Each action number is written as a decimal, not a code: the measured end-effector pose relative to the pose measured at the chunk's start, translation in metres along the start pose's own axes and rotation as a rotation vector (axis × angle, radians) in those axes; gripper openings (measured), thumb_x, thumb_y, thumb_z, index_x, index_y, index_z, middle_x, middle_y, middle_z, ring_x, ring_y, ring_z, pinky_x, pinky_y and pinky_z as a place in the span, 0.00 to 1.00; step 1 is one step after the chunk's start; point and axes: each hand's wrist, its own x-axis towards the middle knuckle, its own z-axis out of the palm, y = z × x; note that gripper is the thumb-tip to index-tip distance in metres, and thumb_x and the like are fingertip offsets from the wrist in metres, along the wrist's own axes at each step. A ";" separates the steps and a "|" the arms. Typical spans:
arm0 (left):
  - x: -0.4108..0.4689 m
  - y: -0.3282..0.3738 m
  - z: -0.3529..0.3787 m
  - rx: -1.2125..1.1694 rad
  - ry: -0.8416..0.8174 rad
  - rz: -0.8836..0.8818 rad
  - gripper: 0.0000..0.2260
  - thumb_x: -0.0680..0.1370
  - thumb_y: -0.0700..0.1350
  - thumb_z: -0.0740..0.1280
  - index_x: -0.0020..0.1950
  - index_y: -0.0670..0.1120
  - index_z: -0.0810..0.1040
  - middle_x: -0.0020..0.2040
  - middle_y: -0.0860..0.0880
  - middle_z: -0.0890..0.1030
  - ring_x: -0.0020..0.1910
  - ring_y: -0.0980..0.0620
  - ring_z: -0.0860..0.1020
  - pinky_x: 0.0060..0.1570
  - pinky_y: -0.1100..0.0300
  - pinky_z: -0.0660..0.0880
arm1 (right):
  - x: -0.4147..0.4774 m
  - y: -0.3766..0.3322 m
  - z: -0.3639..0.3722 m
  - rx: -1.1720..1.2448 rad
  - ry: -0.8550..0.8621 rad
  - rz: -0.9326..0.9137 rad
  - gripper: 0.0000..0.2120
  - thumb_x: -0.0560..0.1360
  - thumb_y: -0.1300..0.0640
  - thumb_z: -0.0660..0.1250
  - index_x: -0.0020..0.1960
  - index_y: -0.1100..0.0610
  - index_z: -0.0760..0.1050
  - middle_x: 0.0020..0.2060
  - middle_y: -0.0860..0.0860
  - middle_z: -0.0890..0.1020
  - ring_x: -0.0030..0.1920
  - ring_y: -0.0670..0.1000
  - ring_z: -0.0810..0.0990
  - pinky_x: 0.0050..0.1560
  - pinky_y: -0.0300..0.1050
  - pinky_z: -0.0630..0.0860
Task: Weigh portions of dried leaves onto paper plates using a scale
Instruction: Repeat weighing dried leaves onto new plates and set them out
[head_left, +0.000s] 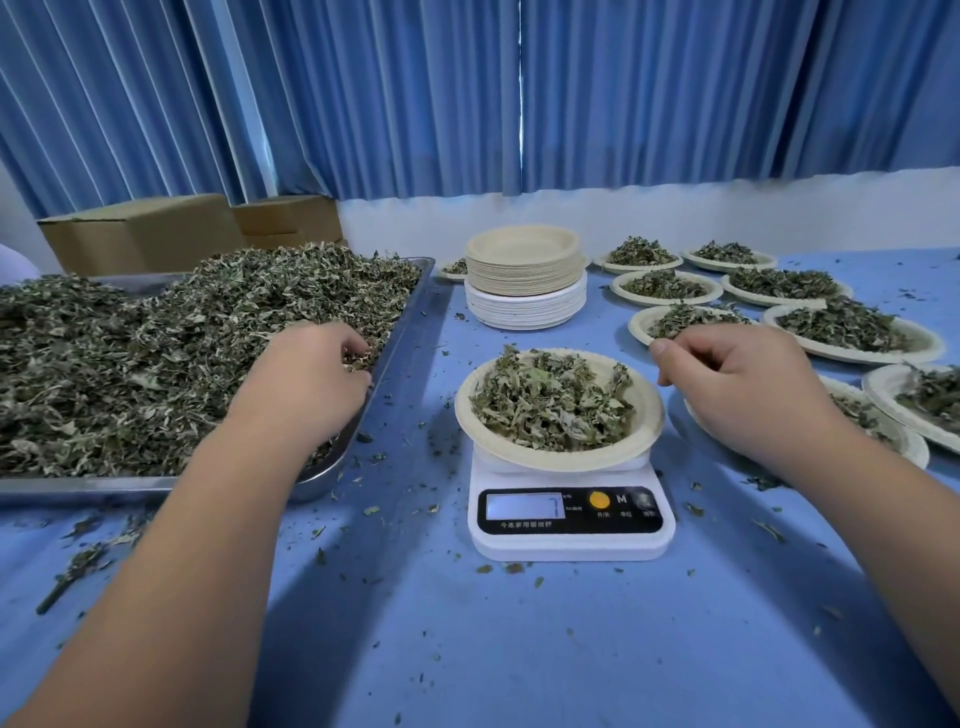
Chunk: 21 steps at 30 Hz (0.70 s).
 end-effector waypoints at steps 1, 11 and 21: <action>0.000 0.001 0.003 0.001 0.031 -0.002 0.10 0.78 0.44 0.67 0.59 0.49 0.80 0.57 0.47 0.77 0.46 0.49 0.75 0.48 0.57 0.73 | 0.000 0.000 0.000 0.004 0.007 0.009 0.19 0.78 0.54 0.64 0.35 0.67 0.76 0.21 0.50 0.69 0.24 0.45 0.67 0.26 0.31 0.65; -0.022 0.052 0.045 -0.303 -0.263 -0.007 0.15 0.80 0.56 0.61 0.57 0.50 0.79 0.44 0.51 0.82 0.35 0.53 0.80 0.37 0.61 0.73 | 0.002 -0.004 0.003 0.014 -0.237 0.352 0.13 0.79 0.49 0.61 0.43 0.55 0.78 0.21 0.49 0.79 0.17 0.46 0.74 0.18 0.35 0.65; -0.024 0.060 0.030 -1.243 -0.490 -0.278 0.08 0.79 0.35 0.61 0.53 0.33 0.77 0.32 0.43 0.73 0.23 0.52 0.71 0.21 0.62 0.71 | 0.000 -0.017 -0.004 0.467 -0.081 0.491 0.09 0.78 0.58 0.64 0.43 0.58 0.81 0.21 0.54 0.77 0.18 0.50 0.71 0.23 0.42 0.69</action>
